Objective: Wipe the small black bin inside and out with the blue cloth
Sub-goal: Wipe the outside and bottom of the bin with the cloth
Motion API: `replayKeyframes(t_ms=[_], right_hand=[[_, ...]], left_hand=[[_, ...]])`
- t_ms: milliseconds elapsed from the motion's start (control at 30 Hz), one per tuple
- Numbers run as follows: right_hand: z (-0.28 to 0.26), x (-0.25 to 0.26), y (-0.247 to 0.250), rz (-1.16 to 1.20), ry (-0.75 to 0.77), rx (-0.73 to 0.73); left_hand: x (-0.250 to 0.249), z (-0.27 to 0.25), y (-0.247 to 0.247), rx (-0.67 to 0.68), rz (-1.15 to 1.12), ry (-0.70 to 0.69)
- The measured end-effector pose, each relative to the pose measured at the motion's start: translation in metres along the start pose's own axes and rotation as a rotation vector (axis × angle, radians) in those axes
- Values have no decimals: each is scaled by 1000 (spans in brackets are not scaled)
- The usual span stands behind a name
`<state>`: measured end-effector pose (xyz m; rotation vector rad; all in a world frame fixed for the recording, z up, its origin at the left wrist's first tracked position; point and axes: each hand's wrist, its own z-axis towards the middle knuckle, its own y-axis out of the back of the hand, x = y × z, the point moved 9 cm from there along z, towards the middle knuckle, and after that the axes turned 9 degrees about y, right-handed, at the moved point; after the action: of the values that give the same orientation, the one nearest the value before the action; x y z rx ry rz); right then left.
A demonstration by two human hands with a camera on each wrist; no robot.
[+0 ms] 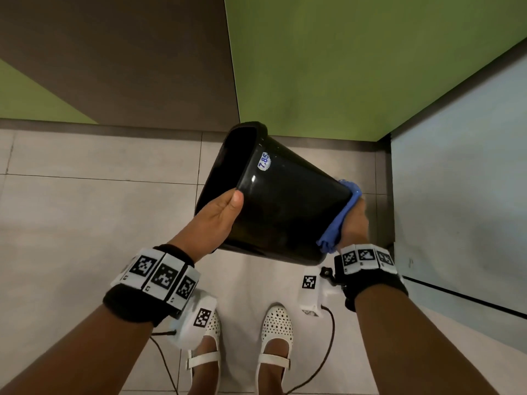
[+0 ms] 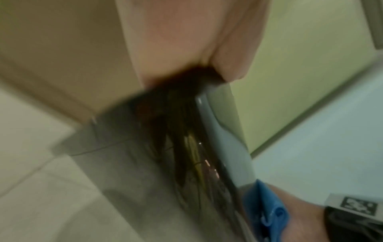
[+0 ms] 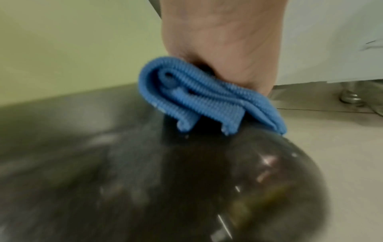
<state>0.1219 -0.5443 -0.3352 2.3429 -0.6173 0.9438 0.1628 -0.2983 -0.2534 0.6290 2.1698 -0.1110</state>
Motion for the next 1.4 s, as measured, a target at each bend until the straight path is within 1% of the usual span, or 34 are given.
replayKeyframes(t_ms=[67, 100, 167, 200, 267, 333, 433, 533, 600, 700, 767, 833, 867, 900, 967, 1000, 1033, 1100, 1167, 1200, 1233, 1300, 1333, 1400], right_hand=[[3, -9, 9, 76, -11, -34], [-1, -12, 11, 99, -23, -36], [-4, -16, 15, 123, -17, -78], [-5, -14, 17, 100, 22, -105], [-11, -2, 19, -10, 163, -171], [-20, 12, 17, -88, 311, -206], [-32, 23, 8, -217, 517, -217], [-53, 31, -29, -499, 721, -63], [-79, 42, -57, -538, 839, 45], [-105, 55, -82, -567, 906, 109], [-110, 62, -97, -662, 930, 153], [-104, 70, -105, -766, 903, 167], [-95, 72, -105, -792, 853, 177], [-81, 72, -105, -786, 763, 206], [-55, 66, -106, -719, 543, 339], [-49, 65, -105, -681, 467, 387], [-46, 66, -105, -655, 449, 398], [-53, 74, -100, -589, 507, 350], [-73, 78, -96, -468, 578, 277], [-83, 78, -97, -445, 620, 267], [-94, 77, -102, -466, 670, 285], [-112, 71, -117, -606, 737, 380], [-115, 70, -121, -648, 746, 410], [-105, 73, -122, -661, 741, 424]], left_hand=[[0, 0, -5, 75, 54, 10], [-3, 0, -3, 70, 49, 4], [-15, 1, 6, -22, -4, -28], [-21, 3, 10, -75, -26, -51], [-30, 7, 13, -172, -52, -95], [-27, 9, 17, -269, -129, -103], [-15, 11, 17, -329, -221, -72], [-8, 15, 7, -330, -169, -47], [-4, 17, 2, -367, -78, -44], [0, 18, 0, -384, -77, -49], [2, 18, 0, -359, -102, -35], [3, 16, -1, -347, -99, -30], [2, 14, -4, -345, -93, -29], [3, 12, -6, -344, -81, -28], [4, 9, -9, -339, -70, -36], [5, 8, -10, -334, -79, -41], [5, 8, -11, -330, -98, -40], [8, 11, -8, -341, -155, -19], [13, 17, -4, -359, -202, 23], [15, 20, -5, -352, -216, 44], [15, 22, -7, -341, -221, 57], [13, 23, -11, -333, -197, 56], [11, 22, -10, -345, -181, 50], [7, 20, -7, -381, -127, 29]])
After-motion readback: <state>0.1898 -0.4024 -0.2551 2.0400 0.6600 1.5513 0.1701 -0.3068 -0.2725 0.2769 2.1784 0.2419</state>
